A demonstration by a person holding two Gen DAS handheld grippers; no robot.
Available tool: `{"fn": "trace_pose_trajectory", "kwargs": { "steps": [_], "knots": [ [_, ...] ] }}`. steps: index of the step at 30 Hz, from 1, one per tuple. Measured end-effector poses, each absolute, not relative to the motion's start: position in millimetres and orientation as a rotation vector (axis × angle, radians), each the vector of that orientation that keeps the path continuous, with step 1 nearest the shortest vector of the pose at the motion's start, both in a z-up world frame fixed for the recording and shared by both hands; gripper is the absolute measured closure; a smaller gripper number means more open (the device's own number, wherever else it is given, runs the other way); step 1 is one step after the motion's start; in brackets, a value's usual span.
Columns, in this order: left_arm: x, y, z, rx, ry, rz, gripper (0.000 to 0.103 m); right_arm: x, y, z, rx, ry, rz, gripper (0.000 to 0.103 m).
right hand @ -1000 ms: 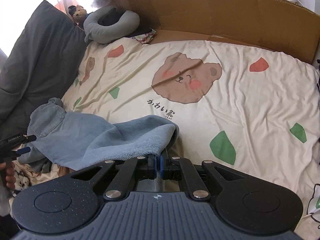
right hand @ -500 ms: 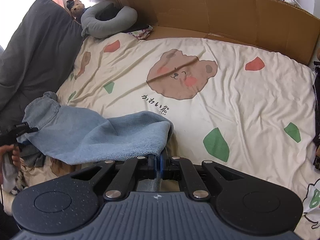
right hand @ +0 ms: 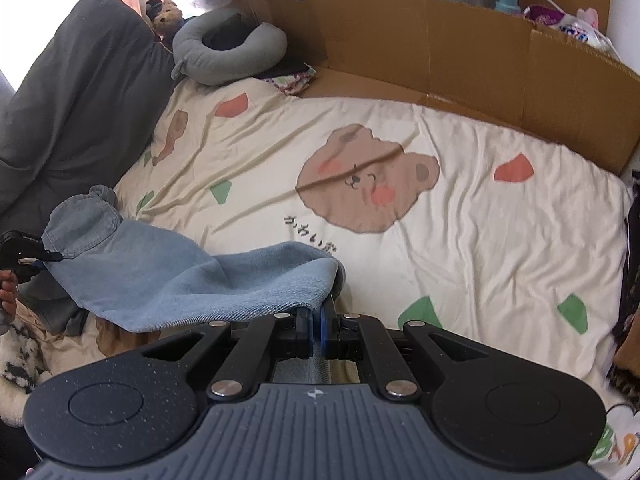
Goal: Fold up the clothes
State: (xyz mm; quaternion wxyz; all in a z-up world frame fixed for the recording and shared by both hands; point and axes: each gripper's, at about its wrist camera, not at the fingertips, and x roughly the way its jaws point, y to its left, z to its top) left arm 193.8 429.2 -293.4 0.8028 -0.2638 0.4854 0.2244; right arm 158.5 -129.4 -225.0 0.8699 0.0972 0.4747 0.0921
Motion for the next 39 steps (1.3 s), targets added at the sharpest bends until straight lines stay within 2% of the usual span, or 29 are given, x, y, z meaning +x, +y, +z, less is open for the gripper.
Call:
{"fn": "trace_pose_trajectory", "kwargs": {
  "steps": [4, 10, 12, 14, 19, 23, 33, 39],
  "knots": [
    [198, 422, -293, -0.543, 1.124, 0.485, 0.087, 164, -135, -217, 0.207, 0.975, 0.208, 0.102],
    [201, 427, -284, -0.661, 1.153, 0.459, 0.088, 168, -141, -214, 0.219, 0.954, 0.218, 0.102],
    [204, 425, -284, -0.656, 1.162, 0.44, 0.08, 168, -143, -216, 0.231, 0.954, 0.217, 0.102],
    [207, 423, -286, -0.646, 1.16, 0.439, 0.08, 168, -144, -218, 0.24, 0.957, 0.216, 0.102],
    [208, 426, -291, -0.703, 1.071, 0.487, 0.093, 171, -146, -219, 0.237, 0.96, 0.214, 0.102],
    [224, 414, -276, -0.665, 1.009, 0.461, 0.097, 180, -150, -221, 0.222, 0.965, 0.199, 0.102],
    [297, 387, -225, -0.625, 0.88, 0.405, 0.098, 232, -157, -224, 0.116, 0.99, 0.198, 0.102],
    [345, 368, -220, -0.573, 0.871, 0.385, 0.098, 267, -163, -235, 0.077, 1.024, 0.194, 0.102]
  ]
}}
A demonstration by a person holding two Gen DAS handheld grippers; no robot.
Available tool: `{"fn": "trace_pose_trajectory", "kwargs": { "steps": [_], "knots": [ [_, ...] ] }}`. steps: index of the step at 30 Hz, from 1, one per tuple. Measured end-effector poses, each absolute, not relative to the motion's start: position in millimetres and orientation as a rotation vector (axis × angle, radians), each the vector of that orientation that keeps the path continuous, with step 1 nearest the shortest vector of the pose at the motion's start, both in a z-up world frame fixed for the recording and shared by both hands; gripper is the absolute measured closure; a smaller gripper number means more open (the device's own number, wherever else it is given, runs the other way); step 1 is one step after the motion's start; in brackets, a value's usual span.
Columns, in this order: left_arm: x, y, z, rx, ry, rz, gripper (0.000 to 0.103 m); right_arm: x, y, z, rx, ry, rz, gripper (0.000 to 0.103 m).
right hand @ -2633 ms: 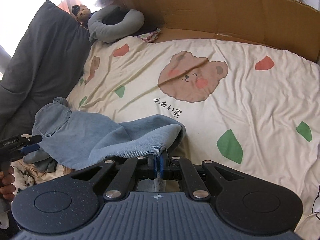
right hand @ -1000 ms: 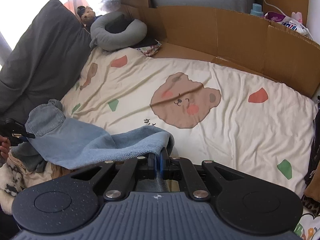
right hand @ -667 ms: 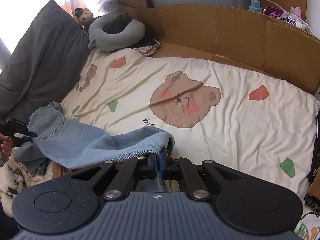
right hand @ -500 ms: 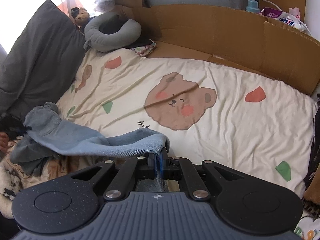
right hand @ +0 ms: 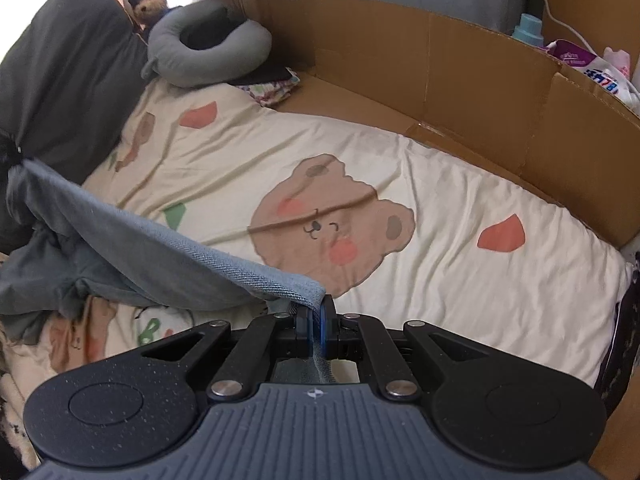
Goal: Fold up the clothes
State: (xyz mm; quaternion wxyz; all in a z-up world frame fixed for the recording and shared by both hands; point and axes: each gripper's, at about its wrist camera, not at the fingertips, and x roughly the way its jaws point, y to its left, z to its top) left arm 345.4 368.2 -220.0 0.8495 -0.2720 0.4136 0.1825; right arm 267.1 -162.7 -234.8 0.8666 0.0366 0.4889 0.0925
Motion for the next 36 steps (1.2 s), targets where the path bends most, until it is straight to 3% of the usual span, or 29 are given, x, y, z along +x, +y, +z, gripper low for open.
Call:
{"fn": "trace_pose_trajectory", "kwargs": {
  "steps": [27, 30, 31, 32, 33, 34, 36],
  "knots": [
    [482, 319, -242, -0.524, 0.884, 0.444, 0.096, 404, -181, -267, -0.085, 1.046, 0.104, 0.101],
    [485, 319, -244, -0.523, 0.892, 0.48, 0.077, 415, -190, -276, -0.033, 1.041, 0.057, 0.098],
    [484, 318, -243, -0.511, 0.89, 0.485, 0.057, 416, -194, -278, -0.004, 1.035, 0.057, 0.087],
    [482, 318, -242, -0.5, 0.888, 0.476, 0.048, 415, -197, -280, 0.012, 1.028, 0.056, 0.079],
    [480, 317, -241, -0.489, 0.887, 0.468, 0.048, 413, -200, -282, 0.011, 1.018, 0.051, 0.068],
    [478, 316, -240, -0.478, 0.887, 0.46, 0.048, 410, -202, -283, 0.006, 1.008, 0.042, 0.063],
    [471, 317, -239, -0.46, 0.9, 0.446, 0.048, 402, -210, -283, 0.012, 0.997, 0.02, 0.063]
  ]
}}
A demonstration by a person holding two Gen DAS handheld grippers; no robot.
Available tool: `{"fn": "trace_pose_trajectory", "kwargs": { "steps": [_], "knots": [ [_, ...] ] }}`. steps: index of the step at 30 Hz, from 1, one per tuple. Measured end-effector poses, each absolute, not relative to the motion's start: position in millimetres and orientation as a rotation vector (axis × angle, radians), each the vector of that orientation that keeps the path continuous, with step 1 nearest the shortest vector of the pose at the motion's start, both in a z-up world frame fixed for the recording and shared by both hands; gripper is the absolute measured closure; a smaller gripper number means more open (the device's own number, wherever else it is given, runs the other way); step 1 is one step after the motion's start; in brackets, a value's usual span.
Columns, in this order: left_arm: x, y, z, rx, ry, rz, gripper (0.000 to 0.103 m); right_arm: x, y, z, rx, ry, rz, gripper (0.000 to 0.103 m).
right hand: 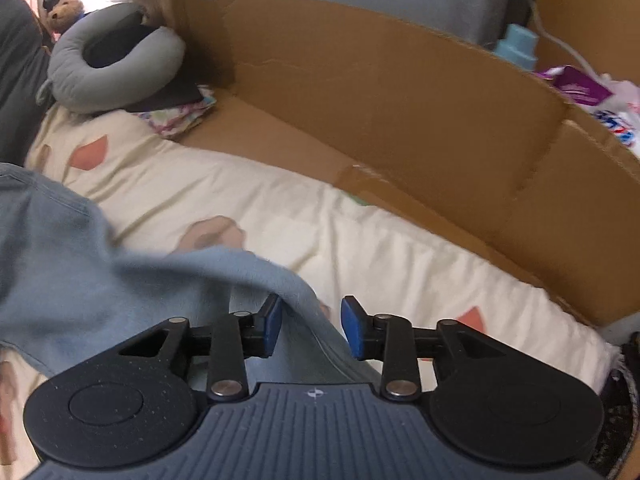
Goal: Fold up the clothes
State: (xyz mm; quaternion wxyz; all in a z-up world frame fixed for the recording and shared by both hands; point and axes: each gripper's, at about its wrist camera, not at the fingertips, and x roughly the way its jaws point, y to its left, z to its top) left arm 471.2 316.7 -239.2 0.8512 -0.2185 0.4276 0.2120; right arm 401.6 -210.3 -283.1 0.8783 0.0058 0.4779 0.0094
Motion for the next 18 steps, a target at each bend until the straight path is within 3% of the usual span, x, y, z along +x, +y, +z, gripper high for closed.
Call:
{"fn": "trace_pose_trajectory", "kwargs": {
  "steps": [18],
  "knots": [
    [328, 354, -196, -0.342, 0.954, 0.334, 0.047, 309, -253, -259, 0.21, 0.924, 0.011, 0.063]
  ]
}}
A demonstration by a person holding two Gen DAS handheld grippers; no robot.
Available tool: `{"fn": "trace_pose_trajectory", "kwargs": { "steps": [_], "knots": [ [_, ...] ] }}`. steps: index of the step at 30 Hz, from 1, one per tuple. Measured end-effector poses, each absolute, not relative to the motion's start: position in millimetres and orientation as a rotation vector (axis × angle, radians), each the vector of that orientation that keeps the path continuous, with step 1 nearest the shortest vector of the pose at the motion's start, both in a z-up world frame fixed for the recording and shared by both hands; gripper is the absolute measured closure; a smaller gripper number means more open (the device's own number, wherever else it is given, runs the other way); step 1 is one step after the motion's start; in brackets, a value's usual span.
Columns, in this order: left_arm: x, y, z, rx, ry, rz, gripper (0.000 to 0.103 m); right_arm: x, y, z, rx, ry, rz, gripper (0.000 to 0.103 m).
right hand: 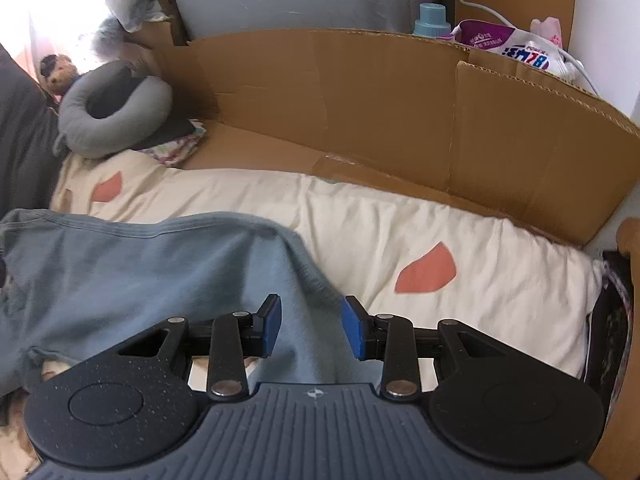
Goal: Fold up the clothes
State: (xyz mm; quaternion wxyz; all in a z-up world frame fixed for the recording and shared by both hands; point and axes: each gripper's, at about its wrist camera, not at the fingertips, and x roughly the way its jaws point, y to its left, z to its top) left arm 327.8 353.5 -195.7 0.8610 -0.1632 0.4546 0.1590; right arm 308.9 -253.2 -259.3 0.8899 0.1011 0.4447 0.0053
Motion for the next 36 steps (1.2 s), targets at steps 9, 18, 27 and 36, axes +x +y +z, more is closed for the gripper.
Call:
{"fn": "trace_pose_trajectory", "kwargs": {
  "steps": [9, 18, 27, 36],
  "knots": [
    [236, 387, -174, -0.341, 0.938, 0.36, 0.044, 257, -236, -249, 0.265, 0.914, 0.026, 0.063],
    [147, 413, -175, -0.353, 0.928, 0.408, 0.04, 202, -208, -230, 0.281, 0.843, 0.05, 0.062],
    [78, 396, -198, -0.37, 0.979, 0.389, 0.039, 159, -174, -222, 0.292, 0.839, 0.094, 0.062],
    [53, 381, -260, -0.359, 1.056, 0.358, 0.039, 126, -150, -227, 0.314, 0.867, 0.109, 0.062]
  ]
}}
